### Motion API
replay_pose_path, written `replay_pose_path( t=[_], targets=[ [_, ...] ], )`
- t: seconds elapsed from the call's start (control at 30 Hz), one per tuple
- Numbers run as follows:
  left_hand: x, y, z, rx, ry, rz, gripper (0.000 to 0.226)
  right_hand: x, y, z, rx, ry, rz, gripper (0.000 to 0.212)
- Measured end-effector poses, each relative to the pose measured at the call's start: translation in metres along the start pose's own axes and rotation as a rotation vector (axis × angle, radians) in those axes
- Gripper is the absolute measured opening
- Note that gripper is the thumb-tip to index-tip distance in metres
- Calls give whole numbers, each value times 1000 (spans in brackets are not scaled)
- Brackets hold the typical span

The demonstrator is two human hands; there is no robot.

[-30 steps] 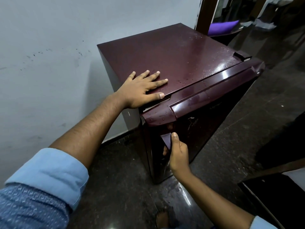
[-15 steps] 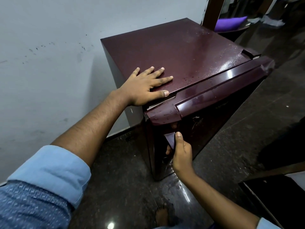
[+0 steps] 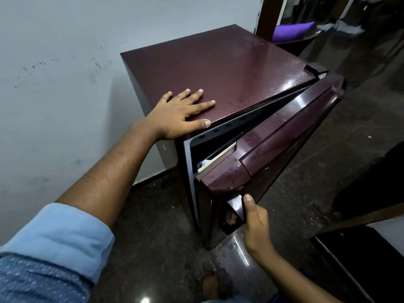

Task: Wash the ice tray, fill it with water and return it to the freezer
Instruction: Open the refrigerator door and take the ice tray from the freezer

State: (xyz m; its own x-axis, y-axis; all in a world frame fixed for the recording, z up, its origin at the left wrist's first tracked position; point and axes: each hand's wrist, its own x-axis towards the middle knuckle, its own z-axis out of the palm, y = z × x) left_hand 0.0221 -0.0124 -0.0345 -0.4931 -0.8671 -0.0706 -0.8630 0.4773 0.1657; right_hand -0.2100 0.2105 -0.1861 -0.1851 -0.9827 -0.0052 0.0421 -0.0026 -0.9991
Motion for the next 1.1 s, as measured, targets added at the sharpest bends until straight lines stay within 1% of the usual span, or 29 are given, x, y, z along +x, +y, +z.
replay_pose_path(
  t=[0.07, 0.17, 0.23, 0.3, 0.33, 0.4, 0.5, 0.53, 0.6, 0.7, 0.73, 0.77, 0.8, 0.83, 0.87, 0.93, 0.97, 1.0, 1.03, 1.07, 1.1],
  targets=[
    [0, 2, 0, -5, 0, -21, 69, -3, 0, -9, -9, -23, 4, 71],
    [0, 5, -1, -4, -1, -42, 76, -9, -1, -28, -16, -47, 23, 64],
    [-1, 6, 0, -2, -6, -43, 78, -15, -2, -44, -7, -63, 54, 66],
    [-3, 5, 1, 2, -5, -48, 78, -23, -5, -59, 4, -71, 71, 75],
    [-4, 5, 1, 3, -7, -52, 78, -26, -6, -67, 9, -69, 88, 76],
    [-5, 4, 1, 1, -11, -60, 80, -32, -6, -83, 26, -48, 110, 72],
    [-6, 5, -2, -2, -16, -57, 82, -42, -10, -112, 54, -21, 132, 81],
    [-6, 6, -2, -6, -20, -60, 84, -45, -12, -122, 60, 0, 138, 77],
    [-7, 7, -2, -10, -45, -82, 87, -51, -19, -142, 66, 30, 138, 63],
    [-8, 29, 0, -18, -51, -136, 82, -57, -27, -167, 94, 33, 160, 68],
    [-7, 46, 1, -16, -28, -102, 79, -58, -32, -172, 92, 34, 173, 62],
    [-4, 73, 2, -5, 5, -10, 77, -60, -33, -182, 82, 46, 175, 53],
    [-2, 100, 3, 9, 36, 109, 74, -61, -36, -189, 80, 54, 187, 48],
    [0, 126, 3, 14, 61, 233, 71, -61, -37, -194, 82, 58, 198, 48],
    [4, 154, 5, 13, 75, 356, 68, -62, -40, -200, 72, 73, 208, 51],
    [15, 205, 13, 34, 84, 568, 64, -66, -44, -214, 57, 138, 213, 72],
    [20, 224, 17, 66, 92, 645, 63, -68, -46, -219, 35, 186, 213, 79],
    [26, 241, 20, 106, 101, 713, 62, -72, -49, -224, 22, 238, 198, 83],
    [31, 255, 23, 141, 106, 773, 61, -75, -51, -230, 6, 281, 180, 82],
    [36, 268, 25, 161, 107, 824, 59, -79, -56, -233, -22, 318, 168, 76],
    [39, 279, 26, 163, 108, 870, 58, -83, -59, -237, -53, 352, 158, 63]
  ],
)
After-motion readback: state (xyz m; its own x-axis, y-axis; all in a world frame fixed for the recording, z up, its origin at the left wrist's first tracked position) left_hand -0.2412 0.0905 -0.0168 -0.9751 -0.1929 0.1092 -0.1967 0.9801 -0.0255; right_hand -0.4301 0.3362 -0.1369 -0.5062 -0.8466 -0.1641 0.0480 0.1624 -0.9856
